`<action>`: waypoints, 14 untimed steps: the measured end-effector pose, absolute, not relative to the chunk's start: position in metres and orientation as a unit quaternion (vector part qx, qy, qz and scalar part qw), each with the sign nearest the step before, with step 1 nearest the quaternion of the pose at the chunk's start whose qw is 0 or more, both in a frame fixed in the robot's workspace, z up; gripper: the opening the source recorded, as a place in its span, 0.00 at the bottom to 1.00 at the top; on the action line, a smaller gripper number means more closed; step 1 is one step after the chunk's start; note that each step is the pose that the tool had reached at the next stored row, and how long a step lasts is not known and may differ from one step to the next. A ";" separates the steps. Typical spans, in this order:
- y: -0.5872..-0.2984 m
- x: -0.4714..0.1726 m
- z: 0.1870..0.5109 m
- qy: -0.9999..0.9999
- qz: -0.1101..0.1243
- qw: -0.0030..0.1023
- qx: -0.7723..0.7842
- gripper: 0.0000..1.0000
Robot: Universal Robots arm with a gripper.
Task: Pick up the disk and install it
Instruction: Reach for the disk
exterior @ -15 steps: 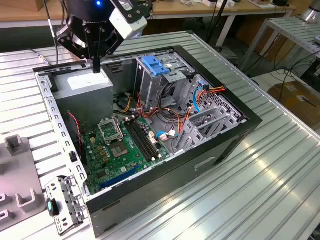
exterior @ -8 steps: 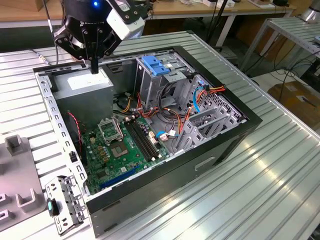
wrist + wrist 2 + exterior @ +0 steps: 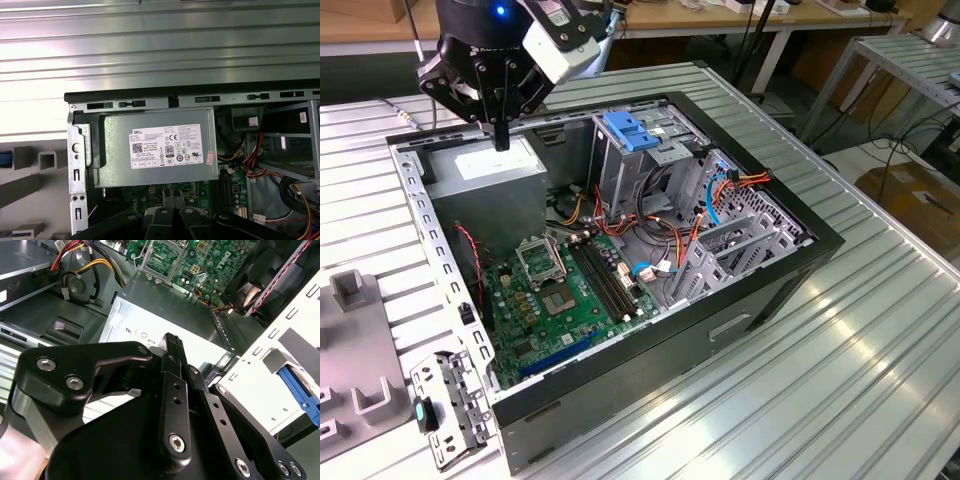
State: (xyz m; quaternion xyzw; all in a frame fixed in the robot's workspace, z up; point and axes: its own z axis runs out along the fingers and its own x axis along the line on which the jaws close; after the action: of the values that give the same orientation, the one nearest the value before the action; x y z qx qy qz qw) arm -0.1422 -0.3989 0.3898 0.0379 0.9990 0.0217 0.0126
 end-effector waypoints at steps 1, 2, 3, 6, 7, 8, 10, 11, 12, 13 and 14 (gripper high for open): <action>-0.399 -0.143 0.390 0.999 0.022 0.013 0.038 0.11; -0.399 -0.144 0.389 0.999 0.022 0.012 0.038 0.11; -0.399 -0.145 0.389 0.999 0.022 0.012 0.038 0.11; -0.399 -0.147 0.389 0.999 0.022 0.012 0.038 0.11; -0.399 -0.148 0.388 0.999 0.022 0.012 0.038 0.11; -0.399 -0.150 0.388 0.999 0.022 0.012 0.038 0.11; -0.399 -0.151 0.387 0.999 0.022 0.012 0.038 0.11; -0.399 -0.152 0.387 0.999 0.022 0.011 0.038 0.11; -0.399 -0.154 0.387 0.999 0.022 0.011 0.038 0.11; -0.399 -0.155 0.386 0.999 0.022 0.011 0.038 0.11; -0.399 -0.156 0.386 0.999 0.022 0.011 0.038 0.11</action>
State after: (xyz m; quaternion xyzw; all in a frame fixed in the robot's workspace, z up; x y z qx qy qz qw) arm -0.1559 -0.3989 0.3863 0.0380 0.9990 0.0216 0.0107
